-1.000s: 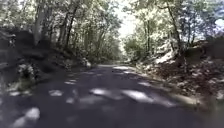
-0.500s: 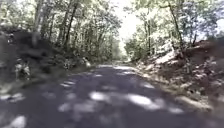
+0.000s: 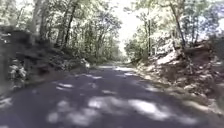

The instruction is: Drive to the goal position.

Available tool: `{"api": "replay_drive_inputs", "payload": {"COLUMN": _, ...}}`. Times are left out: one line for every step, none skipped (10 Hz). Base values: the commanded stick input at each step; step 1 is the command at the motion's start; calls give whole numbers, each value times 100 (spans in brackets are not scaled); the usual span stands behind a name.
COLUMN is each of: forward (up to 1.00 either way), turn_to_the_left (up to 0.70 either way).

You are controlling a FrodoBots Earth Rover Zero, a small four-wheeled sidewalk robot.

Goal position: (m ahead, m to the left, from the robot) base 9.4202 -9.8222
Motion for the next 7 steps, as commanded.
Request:
{"api": "replay_drive_inputs", "payload": {"forward": 45, "turn_to_the_left": 27}}
{"api": "replay_drive_inputs", "payload": {"forward": 45, "turn_to_the_left": 27}}
{"api": "replay_drive_inputs", "payload": {"forward": 45, "turn_to_the_left": 5}}
{"api": "replay_drive_inputs", "payload": {"forward": 45, "turn_to_the_left": 0}}
{"api": "replay_drive_inputs", "payload": {"forward": 45, "turn_to_the_left": -14}}
{"api": "replay_drive_inputs", "payload": {"forward": 45, "turn_to_the_left": -27}}
{"api": "replay_drive_inputs", "payload": {"forward": 45, "turn_to_the_left": -27}}
